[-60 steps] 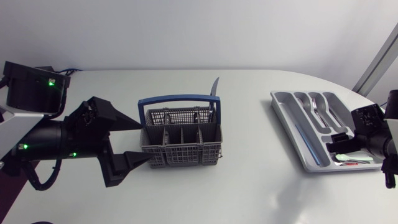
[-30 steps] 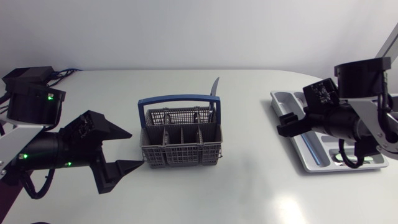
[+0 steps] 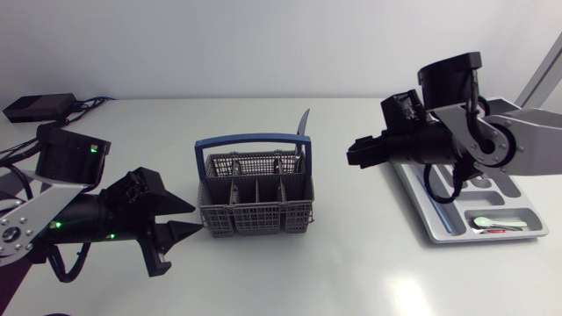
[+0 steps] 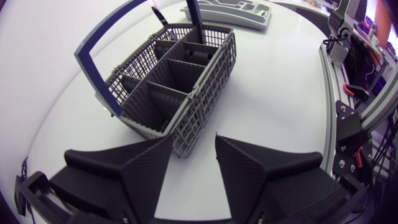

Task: Sort the cutlery from the basket into the organizer compartments.

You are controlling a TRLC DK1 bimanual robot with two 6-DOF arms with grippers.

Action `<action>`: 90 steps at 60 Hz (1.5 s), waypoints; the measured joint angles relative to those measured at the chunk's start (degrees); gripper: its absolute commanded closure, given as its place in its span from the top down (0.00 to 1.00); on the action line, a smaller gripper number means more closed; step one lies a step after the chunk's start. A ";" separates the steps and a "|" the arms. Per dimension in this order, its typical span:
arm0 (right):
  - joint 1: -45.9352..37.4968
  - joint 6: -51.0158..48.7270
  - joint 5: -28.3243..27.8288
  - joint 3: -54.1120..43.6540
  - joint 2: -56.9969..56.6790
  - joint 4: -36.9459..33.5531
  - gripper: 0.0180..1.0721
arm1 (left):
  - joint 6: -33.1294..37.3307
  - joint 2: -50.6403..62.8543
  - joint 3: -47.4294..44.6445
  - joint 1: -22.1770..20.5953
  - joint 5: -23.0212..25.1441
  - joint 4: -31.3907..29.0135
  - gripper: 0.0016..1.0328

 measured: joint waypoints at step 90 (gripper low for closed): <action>9.66 10.01 -24.55 8.94 8.52 -11.74 0.05 | -0.20 32.11 12.28 4.55 0.02 12.98 0.03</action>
